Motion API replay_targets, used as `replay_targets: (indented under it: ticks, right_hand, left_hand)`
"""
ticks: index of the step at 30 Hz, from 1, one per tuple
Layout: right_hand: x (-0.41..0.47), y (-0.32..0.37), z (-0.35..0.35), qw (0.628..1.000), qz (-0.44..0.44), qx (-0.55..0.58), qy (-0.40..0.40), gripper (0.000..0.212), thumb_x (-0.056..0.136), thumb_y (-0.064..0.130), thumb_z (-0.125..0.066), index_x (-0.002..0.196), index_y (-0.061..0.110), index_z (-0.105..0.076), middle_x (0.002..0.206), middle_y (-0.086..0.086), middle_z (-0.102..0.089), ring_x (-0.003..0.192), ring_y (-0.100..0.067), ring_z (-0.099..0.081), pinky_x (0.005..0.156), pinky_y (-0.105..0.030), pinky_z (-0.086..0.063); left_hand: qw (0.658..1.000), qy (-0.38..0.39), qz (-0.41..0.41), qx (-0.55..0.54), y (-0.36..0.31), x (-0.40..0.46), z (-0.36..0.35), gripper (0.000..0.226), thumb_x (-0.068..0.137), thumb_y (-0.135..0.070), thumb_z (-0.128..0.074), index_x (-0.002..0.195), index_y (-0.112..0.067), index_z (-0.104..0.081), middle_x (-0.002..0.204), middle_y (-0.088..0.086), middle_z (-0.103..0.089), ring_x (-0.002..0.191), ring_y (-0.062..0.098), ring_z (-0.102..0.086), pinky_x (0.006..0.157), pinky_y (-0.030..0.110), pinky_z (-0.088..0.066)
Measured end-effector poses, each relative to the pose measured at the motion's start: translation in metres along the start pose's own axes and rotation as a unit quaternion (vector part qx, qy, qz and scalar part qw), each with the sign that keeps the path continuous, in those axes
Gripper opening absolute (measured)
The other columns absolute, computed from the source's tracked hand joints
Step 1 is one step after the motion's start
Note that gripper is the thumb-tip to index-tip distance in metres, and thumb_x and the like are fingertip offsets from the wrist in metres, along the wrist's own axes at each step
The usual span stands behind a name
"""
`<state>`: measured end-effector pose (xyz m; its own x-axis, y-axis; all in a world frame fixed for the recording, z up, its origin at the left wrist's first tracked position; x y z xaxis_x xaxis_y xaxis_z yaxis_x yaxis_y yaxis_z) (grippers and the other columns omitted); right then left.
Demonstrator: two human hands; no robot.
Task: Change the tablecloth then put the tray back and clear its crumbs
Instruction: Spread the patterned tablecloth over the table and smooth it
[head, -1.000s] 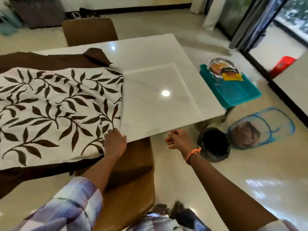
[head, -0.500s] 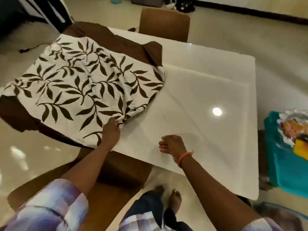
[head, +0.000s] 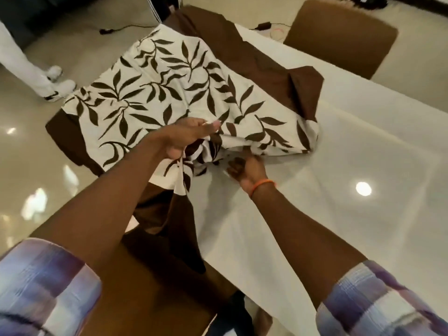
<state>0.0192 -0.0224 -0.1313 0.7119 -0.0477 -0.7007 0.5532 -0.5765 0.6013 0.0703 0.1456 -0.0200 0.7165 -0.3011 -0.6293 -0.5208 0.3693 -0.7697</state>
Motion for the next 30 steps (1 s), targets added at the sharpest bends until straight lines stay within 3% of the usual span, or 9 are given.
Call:
replay_targets:
  ticks: [2,5,9,14,18,20,23,27,30]
  right_hand:
    - [0.019,0.02,-0.021,0.997,0.013,0.072,0.008,0.023,0.089,0.031,-0.065,0.106,0.016,-0.061,0.08,-0.005,-0.064,0.061,-0.017,-0.063,0.056,-0.029,-0.053]
    - [0.038,0.048,-0.021,0.996,0.07,0.007,-0.046,0.007,0.086,0.023,-0.07,0.087,0.021,-0.063,0.069,0.001,-0.057,0.044,-0.008,-0.047,0.041,-0.019,-0.038]
    - [0.029,0.079,-0.012,0.899,0.235,-0.354,-0.104,0.032,0.07,0.041,-0.081,0.061,0.017,-0.061,0.062,-0.004,-0.067,0.054,-0.017,-0.059,0.054,-0.031,-0.051]
    - [0.02,0.112,-0.03,0.899,0.269,-0.337,-0.079,0.05,0.071,0.046,-0.079,0.053,0.017,-0.043,0.041,0.002,-0.055,0.036,-0.009,-0.045,0.048,-0.024,-0.04]
    - [0.031,0.126,-0.055,0.949,0.22,-0.223,-0.024,0.04,0.084,0.036,-0.072,0.063,0.014,-0.045,0.054,-0.007,-0.061,0.04,-0.009,-0.051,0.043,-0.019,-0.04]
    - [0.036,0.129,-0.07,0.953,0.21,-0.216,0.009,0.031,0.089,0.032,-0.066,0.069,0.014,-0.052,0.066,-0.008,-0.067,0.056,-0.012,-0.061,0.05,-0.02,-0.045]
    - [0.047,0.125,-0.083,0.936,0.214,-0.268,0.078,0.013,0.093,0.023,-0.061,0.09,0.011,-0.062,0.09,-0.006,-0.071,0.081,-0.01,-0.064,0.065,-0.02,-0.049]
    - [0.053,0.105,-0.055,0.848,0.263,-0.455,0.071,0.025,0.085,0.008,-0.065,0.109,0.005,-0.062,0.103,-0.01,-0.067,0.097,-0.02,-0.064,0.09,-0.033,-0.053]
    - [0.049,0.075,-0.024,0.77,0.303,-0.562,0.01,0.028,0.081,0.003,-0.065,0.109,0.004,-0.063,0.105,-0.011,-0.067,0.097,-0.024,-0.063,0.088,-0.039,-0.052]
  left_hand:
    - [0.997,-0.048,-0.031,0.043,-0.007,0.015,0.018,0.053,0.076,-0.048,-0.077,0.115,-0.013,-0.066,0.115,0.008,-0.07,0.109,0.021,-0.064,0.096,0.037,-0.051]
    - [0.943,-0.294,-0.07,0.137,-0.012,0.04,0.048,0.027,0.086,-0.031,-0.071,0.104,-0.011,-0.067,0.091,0.007,-0.067,0.074,0.016,-0.059,0.064,0.029,-0.047]
    - [0.837,-0.475,-0.068,0.263,-0.007,0.067,0.079,0.027,0.09,-0.009,-0.055,0.117,-0.008,-0.06,0.12,0.014,-0.061,0.112,0.031,-0.057,0.089,0.036,-0.045]
    - [0.73,-0.542,-0.108,0.401,-0.018,0.073,0.061,0.035,0.087,-0.002,-0.051,0.121,-0.01,-0.048,0.128,0.016,-0.046,0.114,0.033,-0.047,0.092,0.044,-0.042]
    - [0.724,-0.423,-0.362,0.407,0.011,0.035,-0.025,0.011,0.091,-0.01,-0.051,0.099,-0.005,-0.056,0.095,0.014,-0.058,0.08,0.028,-0.056,0.062,0.039,-0.053]
    - [0.772,-0.326,-0.278,0.47,0.053,0.039,-0.064,0.028,0.089,-0.019,-0.057,0.114,-0.006,-0.058,0.103,0.012,-0.061,0.087,0.029,-0.061,0.067,0.041,-0.055]
    - [0.806,-0.335,-0.065,0.484,0.105,0.06,-0.064,0.057,0.08,-0.039,-0.071,0.126,-0.011,-0.052,0.117,0.011,-0.059,0.102,0.032,-0.058,0.076,0.045,-0.054]
    - [0.738,-0.362,-0.083,0.563,0.1,0.076,-0.048,0.022,0.076,-0.017,-0.074,0.098,-0.014,-0.069,0.092,0.006,-0.068,0.084,0.027,-0.063,0.061,0.035,-0.053]
    - [0.763,-0.372,-0.133,0.511,0.084,0.066,-0.053,0.022,0.086,-0.011,-0.049,0.1,-0.01,-0.066,0.093,0.008,-0.069,0.087,0.029,-0.063,0.066,0.037,-0.052]
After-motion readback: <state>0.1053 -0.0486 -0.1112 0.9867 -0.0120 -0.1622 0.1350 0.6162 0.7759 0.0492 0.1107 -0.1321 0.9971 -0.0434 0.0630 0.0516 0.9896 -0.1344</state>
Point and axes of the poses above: each hand's wrist, its own x-axis towards the middle knuckle, its own z-axis out of the back of the hand, y = z × x, the point moved 4 cm from there along x, towards the middle knuckle
